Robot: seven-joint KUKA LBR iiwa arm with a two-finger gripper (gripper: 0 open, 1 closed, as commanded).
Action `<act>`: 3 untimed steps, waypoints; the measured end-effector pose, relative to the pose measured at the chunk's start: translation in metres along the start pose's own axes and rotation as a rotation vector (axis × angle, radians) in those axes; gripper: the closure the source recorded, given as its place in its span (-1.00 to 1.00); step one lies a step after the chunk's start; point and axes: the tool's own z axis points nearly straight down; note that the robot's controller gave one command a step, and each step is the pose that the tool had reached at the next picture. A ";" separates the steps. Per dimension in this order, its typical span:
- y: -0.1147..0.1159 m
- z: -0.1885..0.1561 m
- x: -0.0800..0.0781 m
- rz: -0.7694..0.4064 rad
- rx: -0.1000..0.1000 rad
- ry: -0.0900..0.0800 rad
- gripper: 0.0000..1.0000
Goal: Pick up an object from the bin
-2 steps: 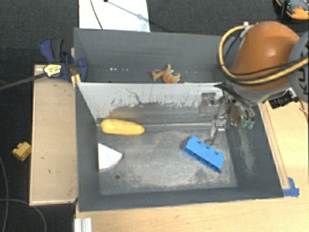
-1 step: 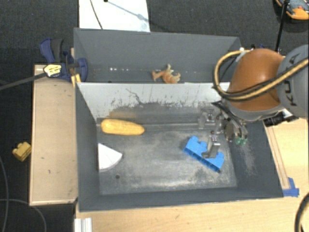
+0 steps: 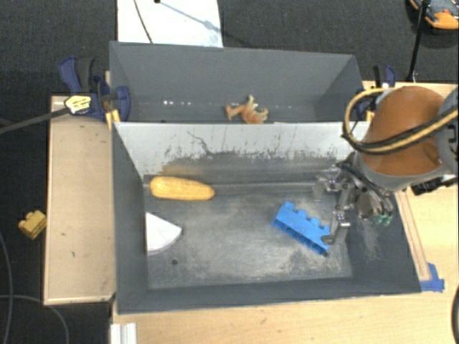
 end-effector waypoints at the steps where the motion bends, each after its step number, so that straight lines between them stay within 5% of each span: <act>1: 0.002 0.029 -0.017 0.213 0.000 -0.002 -1.00; 2: 0.013 0.091 -0.008 0.136 0.000 0.002 -1.00; 3: 0.015 0.089 -0.004 0.473 0.000 0.002 1.00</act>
Offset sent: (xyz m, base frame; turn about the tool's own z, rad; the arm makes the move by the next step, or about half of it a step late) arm 0.0085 0.0135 -0.0889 0.1366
